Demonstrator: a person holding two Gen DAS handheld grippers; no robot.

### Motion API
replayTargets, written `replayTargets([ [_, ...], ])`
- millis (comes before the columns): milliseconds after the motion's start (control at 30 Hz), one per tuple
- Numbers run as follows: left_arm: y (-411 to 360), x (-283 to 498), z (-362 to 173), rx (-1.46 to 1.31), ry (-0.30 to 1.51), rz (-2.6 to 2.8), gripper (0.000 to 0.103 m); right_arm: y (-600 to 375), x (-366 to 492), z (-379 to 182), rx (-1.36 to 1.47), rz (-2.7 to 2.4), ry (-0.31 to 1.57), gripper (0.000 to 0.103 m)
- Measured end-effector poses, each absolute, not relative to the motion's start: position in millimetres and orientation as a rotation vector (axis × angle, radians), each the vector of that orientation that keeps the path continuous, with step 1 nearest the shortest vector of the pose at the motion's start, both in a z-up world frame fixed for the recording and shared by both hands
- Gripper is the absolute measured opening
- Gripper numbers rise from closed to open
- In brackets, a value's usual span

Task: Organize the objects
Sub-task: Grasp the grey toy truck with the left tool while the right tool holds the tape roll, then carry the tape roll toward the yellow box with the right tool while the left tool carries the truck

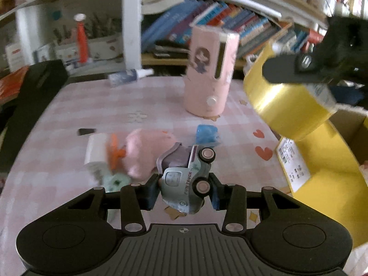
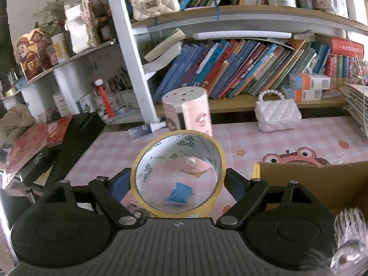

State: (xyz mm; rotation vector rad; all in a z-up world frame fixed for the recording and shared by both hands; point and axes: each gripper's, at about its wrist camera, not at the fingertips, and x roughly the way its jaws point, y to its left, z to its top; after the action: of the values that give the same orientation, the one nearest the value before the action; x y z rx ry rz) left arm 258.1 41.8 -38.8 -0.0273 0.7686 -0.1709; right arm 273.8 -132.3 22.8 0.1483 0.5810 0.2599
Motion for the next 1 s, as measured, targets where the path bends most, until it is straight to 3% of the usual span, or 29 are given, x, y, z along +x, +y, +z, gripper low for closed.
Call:
replayTargets([
  [500, 93.6, 171.1, 0.9, -0.091, 0.700, -0.075, 0.042, -101.3, 212.7, 15.2, 0.043, 0.321, 0.624, 0.084],
  [1000, 113.6, 103.4, 4.7, -0.087, 0.683, -0.094, 0.042, -76.2, 148.5, 0.2, 0.027, 0.302, 0.711, 0.084],
])
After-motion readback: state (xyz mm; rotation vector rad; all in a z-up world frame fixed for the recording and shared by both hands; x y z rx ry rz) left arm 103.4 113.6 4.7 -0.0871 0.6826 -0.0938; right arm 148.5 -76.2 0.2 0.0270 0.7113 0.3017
